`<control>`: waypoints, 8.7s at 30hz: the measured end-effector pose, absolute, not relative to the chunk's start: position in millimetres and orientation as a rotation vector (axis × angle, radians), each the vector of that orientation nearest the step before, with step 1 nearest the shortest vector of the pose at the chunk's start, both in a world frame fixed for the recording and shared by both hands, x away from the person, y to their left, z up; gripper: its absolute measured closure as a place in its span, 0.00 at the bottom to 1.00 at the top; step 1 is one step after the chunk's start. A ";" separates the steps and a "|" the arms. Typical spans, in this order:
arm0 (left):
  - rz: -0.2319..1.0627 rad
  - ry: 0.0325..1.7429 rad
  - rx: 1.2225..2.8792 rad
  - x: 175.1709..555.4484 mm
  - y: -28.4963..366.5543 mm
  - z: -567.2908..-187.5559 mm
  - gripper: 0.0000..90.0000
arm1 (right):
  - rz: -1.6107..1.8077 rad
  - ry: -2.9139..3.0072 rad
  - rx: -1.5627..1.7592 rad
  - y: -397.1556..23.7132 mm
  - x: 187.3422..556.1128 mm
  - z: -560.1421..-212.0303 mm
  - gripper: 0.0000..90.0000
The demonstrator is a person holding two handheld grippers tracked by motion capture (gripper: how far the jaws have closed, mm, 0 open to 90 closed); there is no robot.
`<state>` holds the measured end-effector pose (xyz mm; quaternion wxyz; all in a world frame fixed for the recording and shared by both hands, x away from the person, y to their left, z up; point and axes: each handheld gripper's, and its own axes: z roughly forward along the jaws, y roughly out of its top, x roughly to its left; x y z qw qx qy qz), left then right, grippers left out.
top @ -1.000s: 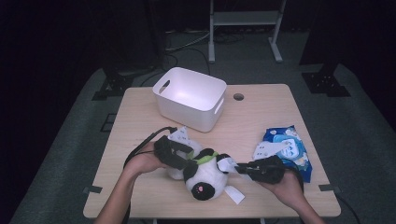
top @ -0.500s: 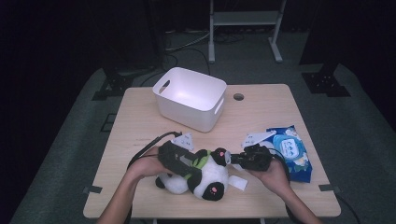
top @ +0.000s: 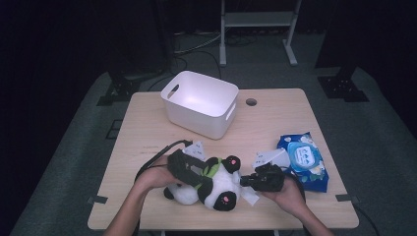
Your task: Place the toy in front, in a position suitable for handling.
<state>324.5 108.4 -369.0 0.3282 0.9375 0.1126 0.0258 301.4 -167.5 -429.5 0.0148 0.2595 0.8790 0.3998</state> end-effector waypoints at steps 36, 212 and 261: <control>0.089 0.291 2.448 322.7 109.9 -367.0 0.51 | 1.290 2.786 0.737 -160.9 278.3 -425.4 0.94; 0.192 0.260 2.440 310.6 110.9 -378.1 0.43 | 1.263 2.726 0.674 -171.2 302.7 -382.3 0.93; 0.187 0.247 2.442 310.4 110.7 -379.1 0.43 | 1.208 2.722 0.803 -214.4 297.8 -396.8 0.93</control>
